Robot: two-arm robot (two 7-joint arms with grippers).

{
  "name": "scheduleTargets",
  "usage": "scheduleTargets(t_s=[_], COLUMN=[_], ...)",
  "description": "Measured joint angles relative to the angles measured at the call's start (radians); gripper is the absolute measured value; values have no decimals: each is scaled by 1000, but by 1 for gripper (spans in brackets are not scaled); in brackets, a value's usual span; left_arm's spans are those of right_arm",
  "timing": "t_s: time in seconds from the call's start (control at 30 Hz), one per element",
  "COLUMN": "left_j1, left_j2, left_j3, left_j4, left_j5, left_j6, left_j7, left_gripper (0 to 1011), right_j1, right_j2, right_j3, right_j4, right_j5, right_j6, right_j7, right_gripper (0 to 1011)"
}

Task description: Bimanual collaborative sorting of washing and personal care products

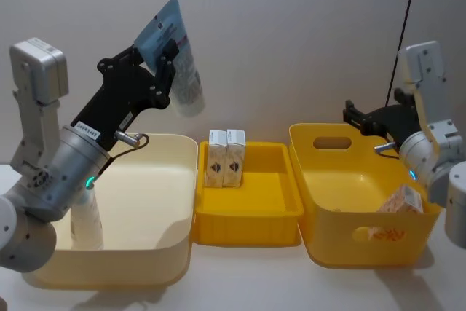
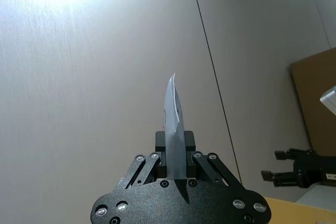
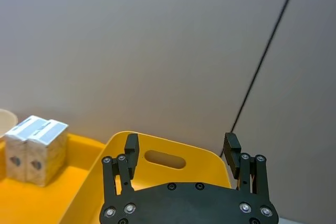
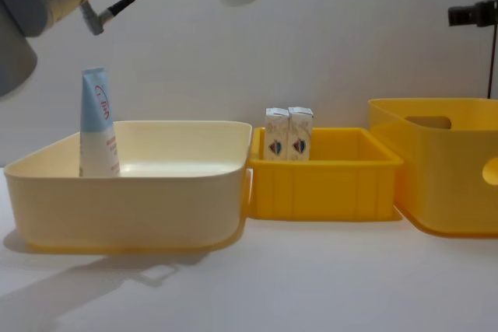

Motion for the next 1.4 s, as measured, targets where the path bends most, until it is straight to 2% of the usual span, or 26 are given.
scheduleTargets(t_s=[0.37, 0.8, 1.23, 1.4], left_j1=[5, 11, 34, 44], left_j2=[-18, -22, -12, -7], left_j3=[-10, -14, -10, -4], left_j4=[-5, -7, -37, -48], left_j5=[-24, -45, -49, -51], left_j6=[-11, -2, 32, 49], left_j7=[-21, -35, -28, -24], left_gripper=[188, 186, 186, 186], right_j1=[-13, -23, 5, 19], right_j2=[51, 121, 130, 132], right_j3=[-21, -50, -98, -127], right_j4=[-41, -89, -65, -54], right_j5=[34, 101, 118, 124], right_j6=[-10, -2, -15, -25], right_j7=[155, 362, 455, 501], right_gripper=[1001, 1001, 1001, 1001])
